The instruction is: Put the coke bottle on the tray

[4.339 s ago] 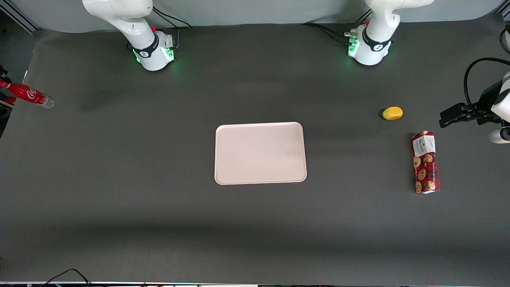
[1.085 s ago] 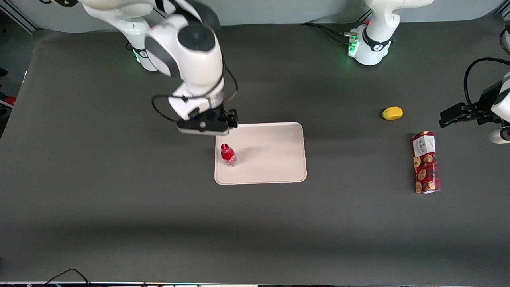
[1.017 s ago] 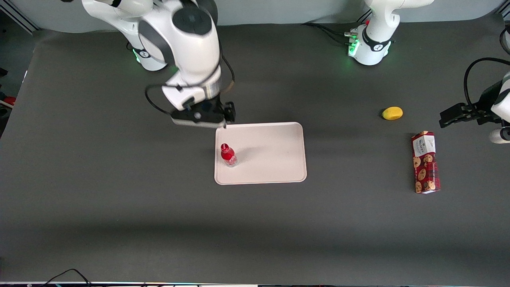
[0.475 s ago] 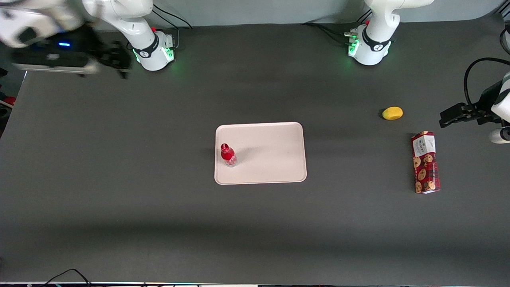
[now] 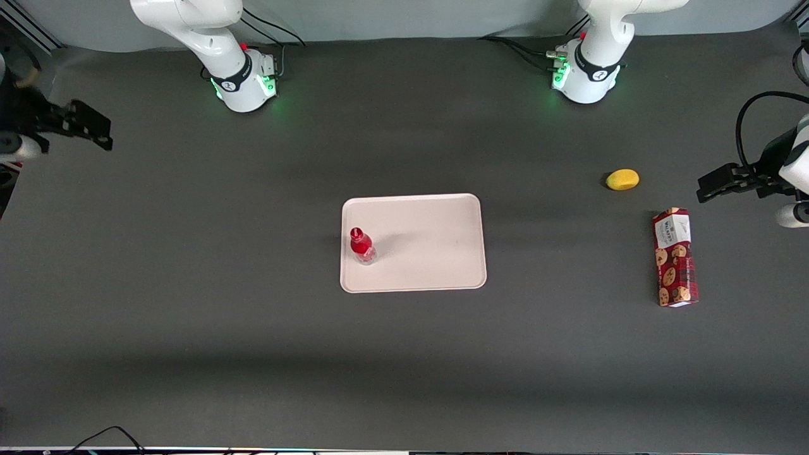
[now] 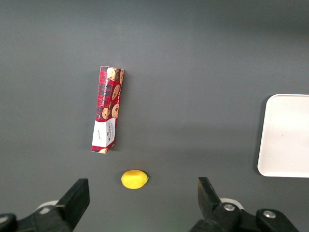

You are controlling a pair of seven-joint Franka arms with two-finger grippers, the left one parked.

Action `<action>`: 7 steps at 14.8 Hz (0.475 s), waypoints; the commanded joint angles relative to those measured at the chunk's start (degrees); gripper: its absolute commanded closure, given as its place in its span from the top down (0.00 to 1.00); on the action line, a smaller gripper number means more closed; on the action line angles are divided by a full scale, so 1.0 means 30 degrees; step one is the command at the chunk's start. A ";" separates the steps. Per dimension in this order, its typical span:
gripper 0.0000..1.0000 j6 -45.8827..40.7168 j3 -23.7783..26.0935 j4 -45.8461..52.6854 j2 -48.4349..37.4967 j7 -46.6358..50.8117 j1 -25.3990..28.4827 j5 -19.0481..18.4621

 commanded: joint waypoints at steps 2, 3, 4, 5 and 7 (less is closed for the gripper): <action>1.00 0.2485 -0.0723 -0.3858 -0.2034 -0.0810 0.0265 0.1396; 1.00 0.2601 -0.0811 -0.3770 -0.1770 -0.0869 0.0324 0.1950; 1.00 0.2602 -0.0870 -0.3305 -0.1448 -0.0840 0.0295 0.2652; 1.00 0.2544 -0.1073 -0.2837 -0.1155 -0.0724 0.0324 0.2833; 1.00 0.2340 -0.1134 -0.1985 -0.0656 -0.0605 0.0324 0.2835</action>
